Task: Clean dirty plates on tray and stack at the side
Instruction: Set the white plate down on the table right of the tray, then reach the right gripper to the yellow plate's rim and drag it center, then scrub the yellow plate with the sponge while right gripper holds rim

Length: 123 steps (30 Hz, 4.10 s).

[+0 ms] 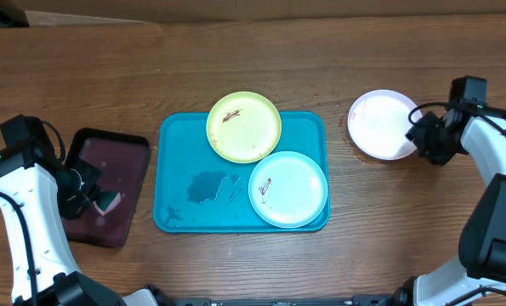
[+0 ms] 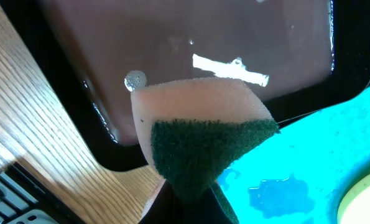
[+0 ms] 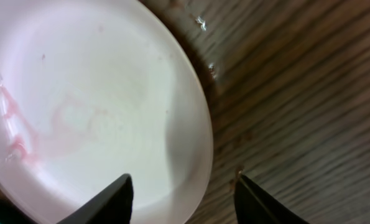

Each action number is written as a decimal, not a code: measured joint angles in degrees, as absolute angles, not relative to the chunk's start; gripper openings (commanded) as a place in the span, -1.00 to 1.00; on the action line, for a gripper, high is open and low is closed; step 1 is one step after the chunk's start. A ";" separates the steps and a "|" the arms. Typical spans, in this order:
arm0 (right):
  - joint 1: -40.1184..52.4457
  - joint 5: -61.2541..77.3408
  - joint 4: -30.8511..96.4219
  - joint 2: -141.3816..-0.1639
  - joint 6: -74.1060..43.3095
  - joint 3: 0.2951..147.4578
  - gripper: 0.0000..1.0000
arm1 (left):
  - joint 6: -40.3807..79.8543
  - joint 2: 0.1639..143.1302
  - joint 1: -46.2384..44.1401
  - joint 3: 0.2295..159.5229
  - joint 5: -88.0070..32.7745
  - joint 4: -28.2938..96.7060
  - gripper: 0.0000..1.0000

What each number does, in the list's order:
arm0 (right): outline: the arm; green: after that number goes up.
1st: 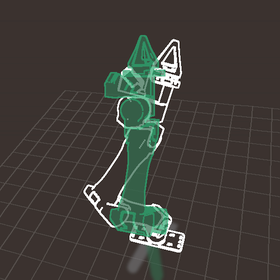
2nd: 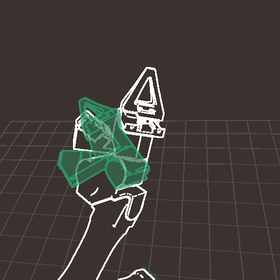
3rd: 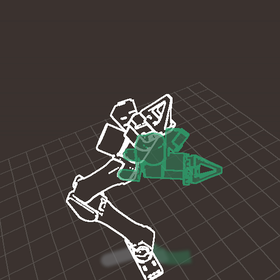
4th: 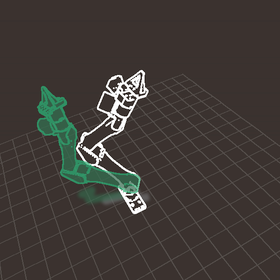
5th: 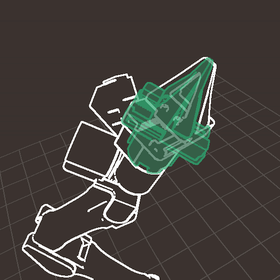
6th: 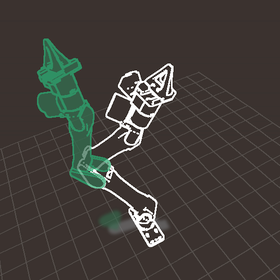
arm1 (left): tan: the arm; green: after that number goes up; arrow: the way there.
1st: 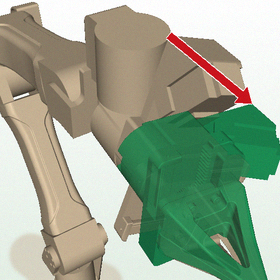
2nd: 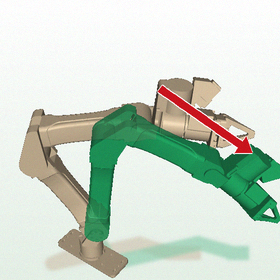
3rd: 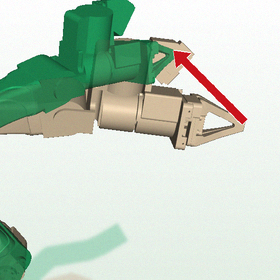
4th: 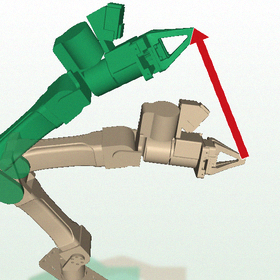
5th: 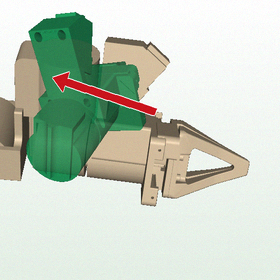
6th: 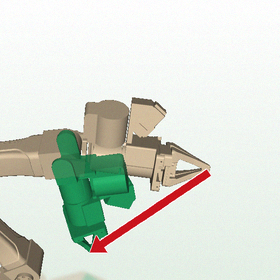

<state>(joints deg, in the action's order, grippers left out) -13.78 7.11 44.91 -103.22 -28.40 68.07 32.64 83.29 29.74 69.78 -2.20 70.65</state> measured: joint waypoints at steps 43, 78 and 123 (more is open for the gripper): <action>31.57 0.71 14.35 -112.44 -51.92 67.96 -0.16 | 32.62 83.29 29.74 69.73 -2.83 70.26 -0.92; 42.81 9.93 12.97 -114.30 -29.50 67.88 -0.91 | 30.50 83.29 29.74 69.71 -4.56 69.82 -0.92; 42.96 12.38 24.56 -114.80 -30.20 71.16 -0.93 | 17.76 83.42 7.84 66.67 -16.32 62.37 -0.91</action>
<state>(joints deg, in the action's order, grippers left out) 42.96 12.38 24.56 -114.80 -30.20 71.16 17.76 83.42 7.84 66.67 -16.32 62.37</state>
